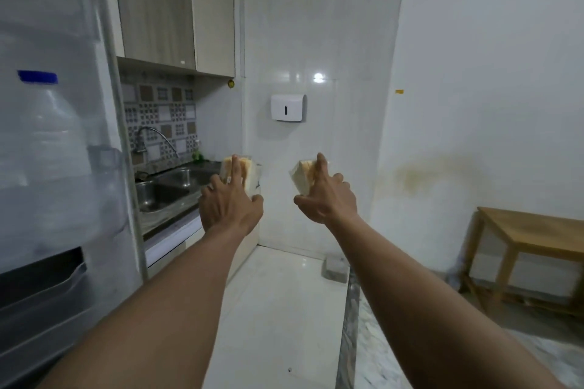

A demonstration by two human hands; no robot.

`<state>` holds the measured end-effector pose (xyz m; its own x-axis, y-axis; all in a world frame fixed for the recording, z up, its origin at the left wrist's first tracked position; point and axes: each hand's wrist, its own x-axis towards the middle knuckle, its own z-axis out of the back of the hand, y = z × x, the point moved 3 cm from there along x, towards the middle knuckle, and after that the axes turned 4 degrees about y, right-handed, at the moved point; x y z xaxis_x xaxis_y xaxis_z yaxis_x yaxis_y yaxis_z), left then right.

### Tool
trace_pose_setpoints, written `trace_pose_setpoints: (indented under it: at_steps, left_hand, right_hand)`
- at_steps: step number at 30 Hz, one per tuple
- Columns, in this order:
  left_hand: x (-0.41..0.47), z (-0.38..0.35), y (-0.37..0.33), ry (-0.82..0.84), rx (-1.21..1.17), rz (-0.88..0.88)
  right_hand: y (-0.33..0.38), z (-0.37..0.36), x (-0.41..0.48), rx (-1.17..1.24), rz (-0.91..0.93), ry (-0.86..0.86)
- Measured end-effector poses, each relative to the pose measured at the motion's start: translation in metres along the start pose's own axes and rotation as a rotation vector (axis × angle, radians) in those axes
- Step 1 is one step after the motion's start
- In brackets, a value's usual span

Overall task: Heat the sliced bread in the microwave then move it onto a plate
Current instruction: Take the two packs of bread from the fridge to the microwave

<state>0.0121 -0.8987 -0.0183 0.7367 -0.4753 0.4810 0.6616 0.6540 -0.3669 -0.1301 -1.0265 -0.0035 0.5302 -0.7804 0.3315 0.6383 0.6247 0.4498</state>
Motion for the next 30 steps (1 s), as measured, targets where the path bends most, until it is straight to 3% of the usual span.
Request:
trace_pose_setpoints:
  at_steps: [16,20,30]
  left_hand:
    - [0.214,-0.115,0.044,-0.106,0.024,0.176]
    - [0.249,-0.139,0.059,-0.169,0.123,0.220]
    - [0.337,-0.182,0.126,-0.232,0.204,0.486]
  right_hand:
    - [0.043,-0.121,0.245,0.103,0.206,0.075]
    - [0.056,-0.160,0.301,0.122,0.293,0.108]
    - [0.123,-0.262,0.431,0.178,0.492,0.304]
